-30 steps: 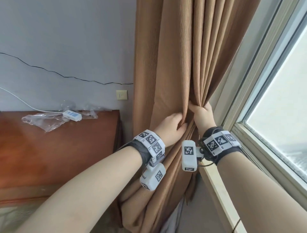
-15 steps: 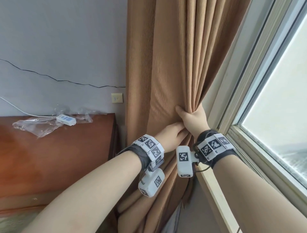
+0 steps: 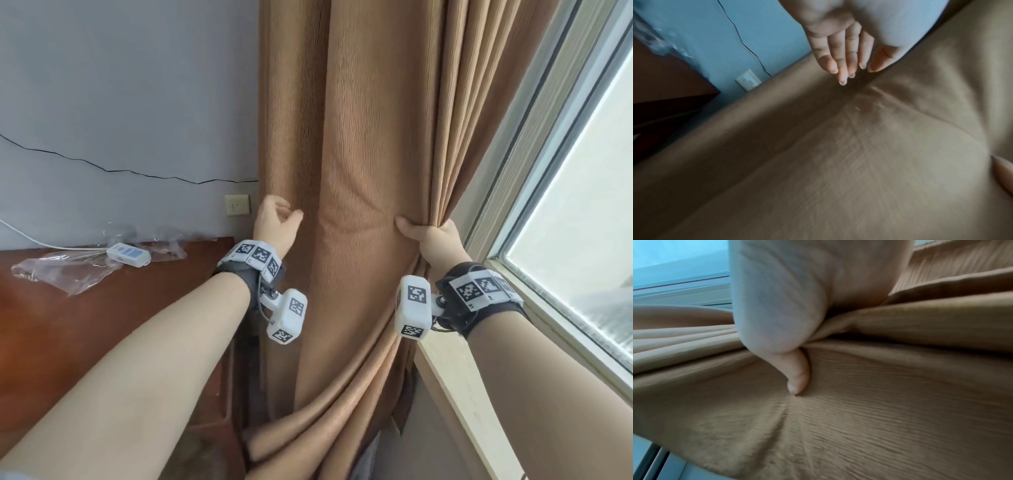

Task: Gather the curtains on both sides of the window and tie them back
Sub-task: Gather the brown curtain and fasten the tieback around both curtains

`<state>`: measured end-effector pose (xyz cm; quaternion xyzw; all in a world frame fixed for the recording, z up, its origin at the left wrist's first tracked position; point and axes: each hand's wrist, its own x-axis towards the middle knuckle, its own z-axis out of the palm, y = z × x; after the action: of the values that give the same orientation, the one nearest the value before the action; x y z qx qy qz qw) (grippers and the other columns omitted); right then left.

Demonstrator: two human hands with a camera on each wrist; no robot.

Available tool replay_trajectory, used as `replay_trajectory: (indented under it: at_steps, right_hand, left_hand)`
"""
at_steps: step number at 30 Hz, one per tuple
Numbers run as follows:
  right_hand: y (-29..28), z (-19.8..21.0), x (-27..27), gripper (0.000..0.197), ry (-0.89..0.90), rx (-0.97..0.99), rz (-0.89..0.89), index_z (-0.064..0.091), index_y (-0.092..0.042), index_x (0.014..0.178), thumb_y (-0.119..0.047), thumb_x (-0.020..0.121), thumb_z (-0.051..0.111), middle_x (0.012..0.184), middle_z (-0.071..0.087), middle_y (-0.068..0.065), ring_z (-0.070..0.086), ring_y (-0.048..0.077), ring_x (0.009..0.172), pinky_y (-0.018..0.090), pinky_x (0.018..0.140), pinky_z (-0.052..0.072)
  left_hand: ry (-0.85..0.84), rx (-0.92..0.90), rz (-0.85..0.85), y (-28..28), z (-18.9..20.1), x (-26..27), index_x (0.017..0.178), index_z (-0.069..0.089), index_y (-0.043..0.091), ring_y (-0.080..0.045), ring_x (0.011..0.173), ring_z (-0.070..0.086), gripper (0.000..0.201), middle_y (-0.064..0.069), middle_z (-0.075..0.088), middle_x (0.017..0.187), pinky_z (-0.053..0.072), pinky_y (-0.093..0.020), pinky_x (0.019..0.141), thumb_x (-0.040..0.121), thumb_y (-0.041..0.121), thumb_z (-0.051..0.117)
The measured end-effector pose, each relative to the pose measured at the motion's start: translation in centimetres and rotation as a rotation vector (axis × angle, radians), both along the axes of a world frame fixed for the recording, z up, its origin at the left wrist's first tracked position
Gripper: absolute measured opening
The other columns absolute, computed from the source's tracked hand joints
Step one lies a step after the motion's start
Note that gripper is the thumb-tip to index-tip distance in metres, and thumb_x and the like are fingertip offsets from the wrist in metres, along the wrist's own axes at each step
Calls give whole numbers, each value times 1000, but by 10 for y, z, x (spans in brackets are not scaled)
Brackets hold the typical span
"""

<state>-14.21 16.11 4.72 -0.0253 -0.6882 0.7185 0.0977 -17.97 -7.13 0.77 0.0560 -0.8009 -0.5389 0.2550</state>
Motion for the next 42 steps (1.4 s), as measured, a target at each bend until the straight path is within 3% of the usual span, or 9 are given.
replay_trajectory:
  at_steps: [6,13,16,19,21,25,30,35,42]
  right_hand:
    - [7,2,-3,45,-57,-54,6,48,-12,118,-9,79,72,93,62,-1,60,14,84,33,75,49]
    - [5,2,-8,50,-61,-74,-29,48,-10,121,-9,77,73,97,63,1,61,17,88,36,81,49]
    - [5,2,-7,48,-53,-75,-27,48,-13,119,-9,78,73,96,62,-1,60,16,88,36,81,48]
    - [6,2,-6,49,-53,-71,-24,48,-13,120,-10,77,73,97,62,-1,61,17,90,38,84,49]
    - [6,1,-6,53,-49,-68,-28,48,-10,124,-10,78,73,97,62,-1,60,16,90,38,85,48]
    - [4,0,-8,59,-31,-75,-61,45,-6,129,-12,78,73,96,60,-2,58,13,85,36,83,46]
    - [-2,-2,-7,55,4,-9,-105,48,-5,128,-13,80,72,98,60,0,59,21,95,35,86,47]
    - [-9,-5,-5,46,70,84,-135,54,-7,123,-13,81,71,107,60,4,58,22,101,36,92,48]
    - [-16,-10,-8,47,147,203,-197,52,-8,126,-15,83,68,109,57,2,56,22,105,36,95,45]
  left_hand:
    - [-69,61,54,-32,10,-40,133,40,12,-22,125,45,54,-4,46,137,36,-38,106,87,27,63]
    - [-132,55,-30,-26,23,-60,147,26,15,-23,137,33,67,-6,33,151,28,-39,113,91,36,57]
    - [-178,27,-24,-24,23,-63,137,40,8,-23,120,48,52,-7,52,130,37,-35,102,93,34,53]
    - [-188,-55,-22,-21,19,-61,87,49,11,-25,80,53,21,-2,52,77,42,-33,71,95,31,50]
    - [-191,-51,-12,-18,16,-57,91,49,8,-31,84,58,22,-9,57,84,46,-37,75,95,30,48]
    - [-204,-15,56,-14,13,-46,123,42,-2,-36,112,52,38,-20,54,122,40,-40,93,99,27,41]
    - [-127,-33,153,-17,15,-22,99,33,9,-38,109,52,10,-24,50,114,40,-39,85,100,18,38]
    - [-43,-56,188,-23,10,6,93,31,7,-28,81,46,15,-12,42,90,40,-38,75,100,18,38]
    - [47,-83,209,-31,-1,34,90,33,5,-25,75,45,18,-12,46,82,30,-27,64,100,19,40]
